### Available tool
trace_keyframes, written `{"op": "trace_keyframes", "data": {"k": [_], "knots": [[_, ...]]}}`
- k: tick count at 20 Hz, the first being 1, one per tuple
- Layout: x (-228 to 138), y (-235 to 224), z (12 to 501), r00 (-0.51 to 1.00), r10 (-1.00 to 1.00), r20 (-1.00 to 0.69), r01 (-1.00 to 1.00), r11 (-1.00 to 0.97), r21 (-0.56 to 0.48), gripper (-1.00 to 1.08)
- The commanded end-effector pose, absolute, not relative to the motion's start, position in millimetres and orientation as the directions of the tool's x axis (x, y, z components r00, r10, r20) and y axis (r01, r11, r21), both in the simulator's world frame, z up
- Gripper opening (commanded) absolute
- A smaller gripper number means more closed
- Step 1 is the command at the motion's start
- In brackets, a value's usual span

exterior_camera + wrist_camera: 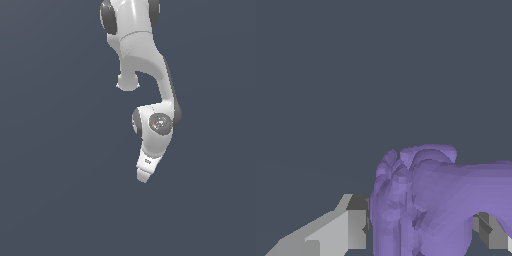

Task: Pick up the object and move it to a goal position.

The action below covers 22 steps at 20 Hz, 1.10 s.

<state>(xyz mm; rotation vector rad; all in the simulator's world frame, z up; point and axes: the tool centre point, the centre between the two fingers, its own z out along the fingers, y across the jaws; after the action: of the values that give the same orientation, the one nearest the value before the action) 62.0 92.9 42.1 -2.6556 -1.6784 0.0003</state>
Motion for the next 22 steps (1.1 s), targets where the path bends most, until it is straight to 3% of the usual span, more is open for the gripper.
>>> {"op": "trace_keyframes", "data": {"k": [1, 12, 22], "knots": [[62, 93, 42, 0.429, 0.903, 0.0, 0.903, -0.429, 0.0, -1.0], [44, 83, 45, 0.429, 0.903, 0.0, 0.903, -0.429, 0.0, -1.0], [-4, 59, 51, 0.43, 0.903, 0.0, 0.903, -0.43, 0.0, -1.0]]}}
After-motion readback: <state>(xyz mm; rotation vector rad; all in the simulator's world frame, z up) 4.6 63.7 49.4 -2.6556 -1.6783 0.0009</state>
